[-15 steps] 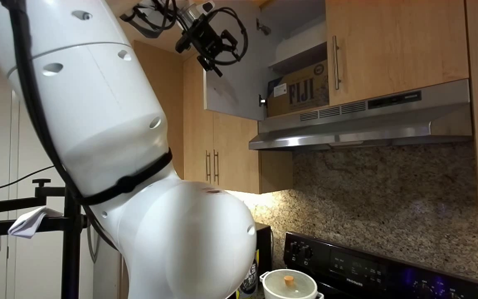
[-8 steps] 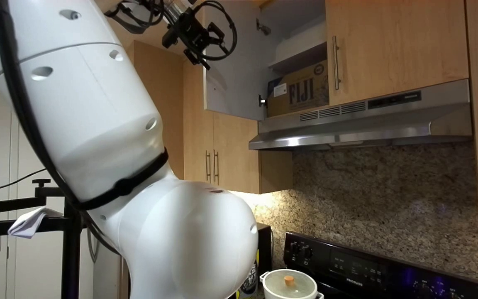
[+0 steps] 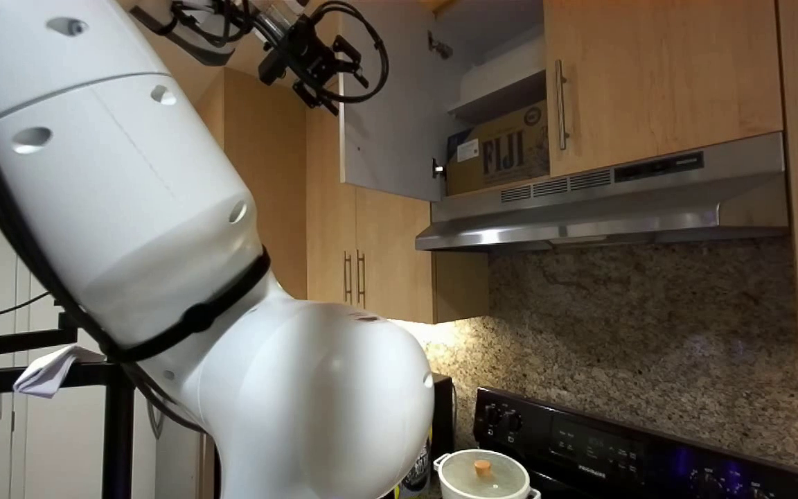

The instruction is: Close the cupboard completely

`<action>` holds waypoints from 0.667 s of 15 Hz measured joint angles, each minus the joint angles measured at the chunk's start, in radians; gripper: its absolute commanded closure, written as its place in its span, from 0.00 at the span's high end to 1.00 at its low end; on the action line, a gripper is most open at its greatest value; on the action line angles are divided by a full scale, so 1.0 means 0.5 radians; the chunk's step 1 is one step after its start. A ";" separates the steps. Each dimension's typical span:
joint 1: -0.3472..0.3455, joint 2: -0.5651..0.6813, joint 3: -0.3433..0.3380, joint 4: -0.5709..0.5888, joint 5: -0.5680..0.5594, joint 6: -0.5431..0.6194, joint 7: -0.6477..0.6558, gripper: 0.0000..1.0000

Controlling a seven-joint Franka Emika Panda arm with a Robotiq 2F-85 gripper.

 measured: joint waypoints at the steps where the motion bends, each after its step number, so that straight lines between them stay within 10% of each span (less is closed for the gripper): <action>1: 0.004 -0.008 -0.001 -0.030 0.000 0.034 -0.025 1.00; 10: 0.047 -0.006 0.004 -0.108 0.000 0.181 -0.256 1.00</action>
